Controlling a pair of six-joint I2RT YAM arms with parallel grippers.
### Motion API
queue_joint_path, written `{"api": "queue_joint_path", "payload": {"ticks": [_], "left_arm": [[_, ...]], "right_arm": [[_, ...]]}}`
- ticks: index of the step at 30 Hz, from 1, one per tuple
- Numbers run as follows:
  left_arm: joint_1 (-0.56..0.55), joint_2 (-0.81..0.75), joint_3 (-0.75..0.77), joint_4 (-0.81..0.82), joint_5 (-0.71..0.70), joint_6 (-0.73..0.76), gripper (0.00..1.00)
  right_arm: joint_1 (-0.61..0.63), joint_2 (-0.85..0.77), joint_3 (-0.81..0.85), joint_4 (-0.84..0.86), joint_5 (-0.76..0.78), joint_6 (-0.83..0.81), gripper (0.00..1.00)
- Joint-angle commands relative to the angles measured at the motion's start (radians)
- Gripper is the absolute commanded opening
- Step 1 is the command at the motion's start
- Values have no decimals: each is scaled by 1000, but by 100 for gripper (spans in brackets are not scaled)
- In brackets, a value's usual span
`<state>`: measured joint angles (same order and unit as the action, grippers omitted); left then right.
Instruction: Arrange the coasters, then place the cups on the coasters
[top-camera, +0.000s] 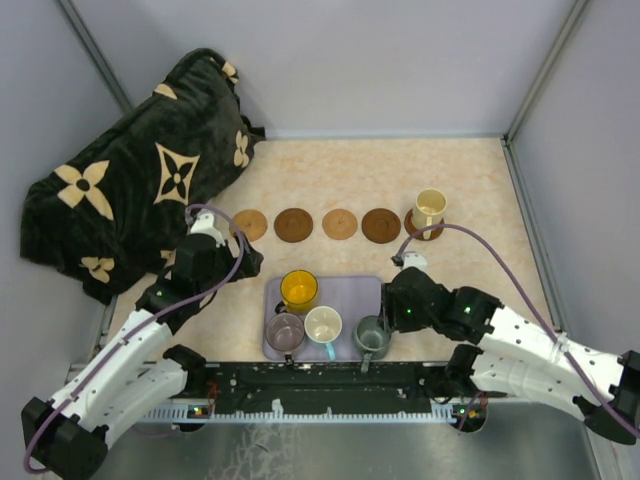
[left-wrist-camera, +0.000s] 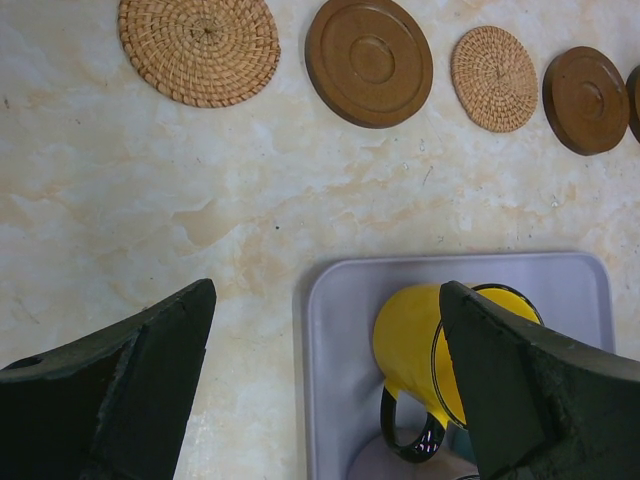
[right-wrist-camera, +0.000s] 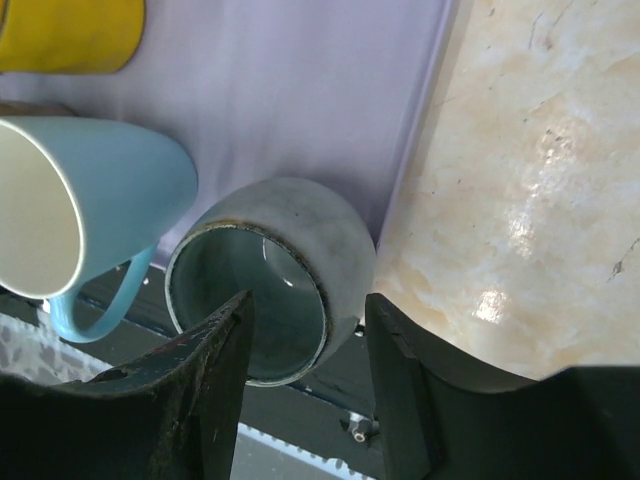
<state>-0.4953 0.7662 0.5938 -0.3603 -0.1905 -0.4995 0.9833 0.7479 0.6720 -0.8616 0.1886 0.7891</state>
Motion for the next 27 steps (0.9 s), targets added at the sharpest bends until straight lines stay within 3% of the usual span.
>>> {"api": "queue_joint_path", "payload": {"ticks": [1, 10, 19, 27], "left_arm": [[-4, 13, 14, 21, 7, 3, 99], [-3, -4, 5, 17, 0, 2, 99], [-3, -29, -4, 17, -18, 6, 99], [-3, -32, -12, 25, -17, 1, 99]], "right_arm": [[55, 46, 7, -4, -17, 6, 49], [98, 108, -2, -25, 27, 41, 45], [100, 195, 26, -10, 82, 21, 11], [109, 250, 81, 3, 149, -12, 10]]}}
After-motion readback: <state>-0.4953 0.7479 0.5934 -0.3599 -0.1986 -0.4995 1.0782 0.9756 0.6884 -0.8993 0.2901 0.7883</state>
